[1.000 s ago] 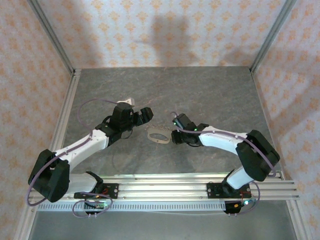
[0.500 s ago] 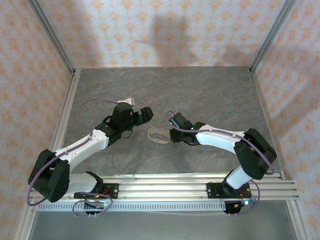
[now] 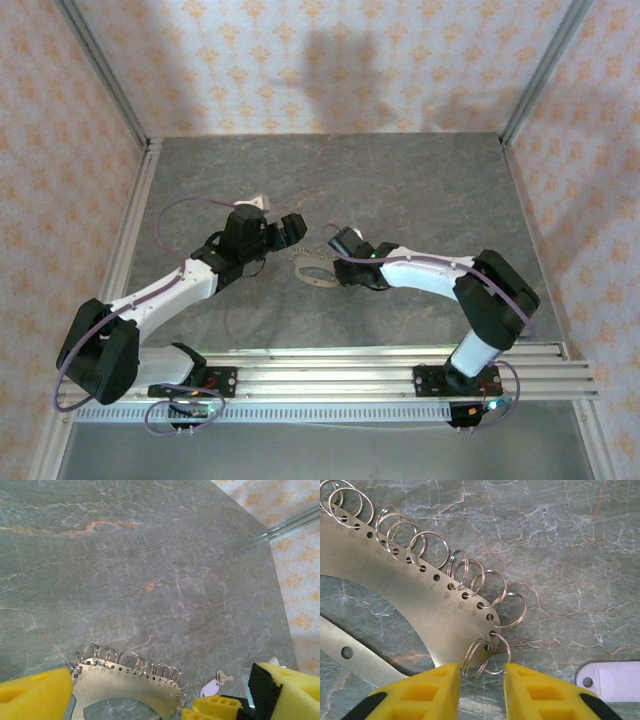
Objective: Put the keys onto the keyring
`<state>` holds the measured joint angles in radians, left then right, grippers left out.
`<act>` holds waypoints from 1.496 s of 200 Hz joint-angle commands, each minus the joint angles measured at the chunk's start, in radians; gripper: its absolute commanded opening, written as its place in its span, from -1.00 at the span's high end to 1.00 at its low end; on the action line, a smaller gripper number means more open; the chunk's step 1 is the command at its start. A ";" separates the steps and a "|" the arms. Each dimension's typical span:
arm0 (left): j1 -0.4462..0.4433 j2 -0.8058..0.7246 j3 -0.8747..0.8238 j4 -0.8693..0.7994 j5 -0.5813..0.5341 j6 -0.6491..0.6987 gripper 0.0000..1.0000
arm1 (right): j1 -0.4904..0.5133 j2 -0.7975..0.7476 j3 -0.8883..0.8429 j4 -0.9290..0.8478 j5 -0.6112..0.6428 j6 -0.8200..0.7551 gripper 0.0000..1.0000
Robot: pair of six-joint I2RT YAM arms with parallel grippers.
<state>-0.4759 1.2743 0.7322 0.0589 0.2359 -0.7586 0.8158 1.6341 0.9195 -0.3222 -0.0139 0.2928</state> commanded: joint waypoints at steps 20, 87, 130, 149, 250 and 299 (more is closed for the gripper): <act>0.000 0.004 0.012 0.026 -0.003 0.005 -0.85 | 0.005 0.021 0.028 -0.030 0.040 0.006 0.44; 0.001 0.004 0.009 0.027 -0.004 0.005 -0.85 | 0.022 0.030 0.048 -0.035 0.047 -0.003 0.46; 0.000 0.000 0.009 0.025 -0.004 0.007 -0.86 | 0.026 0.045 0.055 -0.040 0.058 -0.002 0.51; 0.001 0.001 0.009 0.025 -0.004 0.007 -0.86 | 0.026 0.051 0.056 -0.043 0.061 -0.003 0.52; 0.001 0.002 0.007 0.030 -0.004 0.005 -0.86 | 0.026 0.072 0.059 -0.048 0.077 -0.004 0.65; 0.001 0.006 0.006 0.031 -0.003 0.005 -0.86 | 0.025 0.074 0.059 -0.049 0.084 -0.005 0.72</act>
<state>-0.4759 1.2743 0.7322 0.0647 0.2359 -0.7586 0.8371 1.6939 0.9539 -0.3450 0.0311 0.2916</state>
